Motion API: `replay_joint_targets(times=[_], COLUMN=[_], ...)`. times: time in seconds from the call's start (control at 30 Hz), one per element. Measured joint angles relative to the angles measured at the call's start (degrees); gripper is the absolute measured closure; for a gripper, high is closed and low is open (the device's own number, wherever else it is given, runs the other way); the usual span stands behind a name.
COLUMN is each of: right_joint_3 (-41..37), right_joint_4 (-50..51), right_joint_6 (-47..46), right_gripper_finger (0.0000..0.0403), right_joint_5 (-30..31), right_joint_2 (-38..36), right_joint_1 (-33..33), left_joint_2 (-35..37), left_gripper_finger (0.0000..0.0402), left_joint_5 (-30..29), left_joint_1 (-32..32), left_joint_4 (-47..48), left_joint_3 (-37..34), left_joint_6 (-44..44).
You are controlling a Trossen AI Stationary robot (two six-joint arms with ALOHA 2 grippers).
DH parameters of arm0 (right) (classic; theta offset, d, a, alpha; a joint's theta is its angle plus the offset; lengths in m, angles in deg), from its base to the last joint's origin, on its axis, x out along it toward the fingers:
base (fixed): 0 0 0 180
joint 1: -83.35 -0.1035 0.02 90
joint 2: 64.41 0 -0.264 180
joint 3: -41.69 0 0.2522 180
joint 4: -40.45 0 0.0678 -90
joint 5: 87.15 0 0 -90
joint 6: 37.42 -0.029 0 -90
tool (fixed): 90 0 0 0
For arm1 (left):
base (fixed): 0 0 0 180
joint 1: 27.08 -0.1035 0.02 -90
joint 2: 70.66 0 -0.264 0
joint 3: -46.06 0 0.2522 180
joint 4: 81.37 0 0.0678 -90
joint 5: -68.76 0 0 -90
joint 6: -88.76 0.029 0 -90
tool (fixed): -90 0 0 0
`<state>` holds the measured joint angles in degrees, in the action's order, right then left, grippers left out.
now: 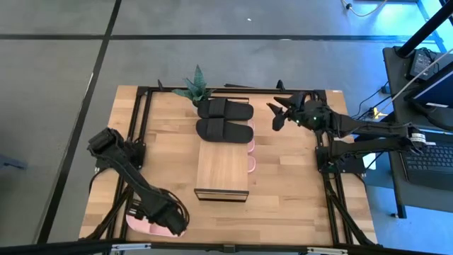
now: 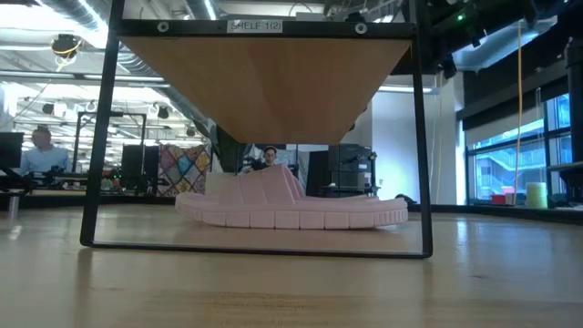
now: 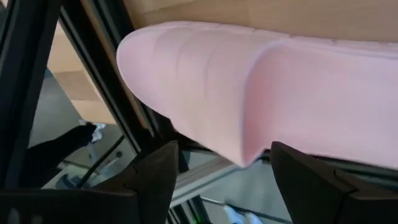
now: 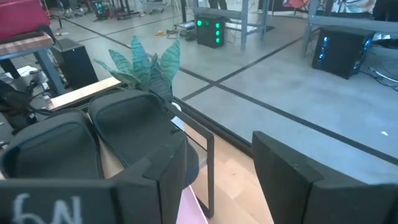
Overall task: Pick and place slides into the shelf
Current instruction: Put the pink slide under the shelf
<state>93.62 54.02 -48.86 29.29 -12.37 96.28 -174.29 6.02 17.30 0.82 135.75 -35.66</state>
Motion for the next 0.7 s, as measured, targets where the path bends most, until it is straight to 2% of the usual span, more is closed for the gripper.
replay_joint_targets(times=[0.27,0.43,0.57,0.7], right_joint_3=[0.0,0.0,0.0,0.0], right_joint_4=[0.0,0.0,0.0,0.0], right_joint_6=[-0.2,-0.4,-0.3,-0.3], right_gripper_finger=[0.0221,0.0221,0.0221,0.0221], right_joint_5=[-0.2,-1.0,-1.1,-1.1], right_joint_2=[2.5,3.8,3.9,3.9], right_joint_1=[0.0,0.0,0.0,0.0], left_joint_2=[-6.6,-8.1,-8.2,-8.2], left_gripper_finger=[0.0157,0.0164,0.0198,0.0253], left_joint_5=[3.8,5.4,5.3,5.3], left_joint_1=[0.1,0.1,0.1,0.1], left_joint_4=[-0.1,0.1,0.0,0.0], left_joint_3=[0.0,-0.1,-1.1,-1.6], left_joint_6=[3.8,7.4,8.0,9.3])
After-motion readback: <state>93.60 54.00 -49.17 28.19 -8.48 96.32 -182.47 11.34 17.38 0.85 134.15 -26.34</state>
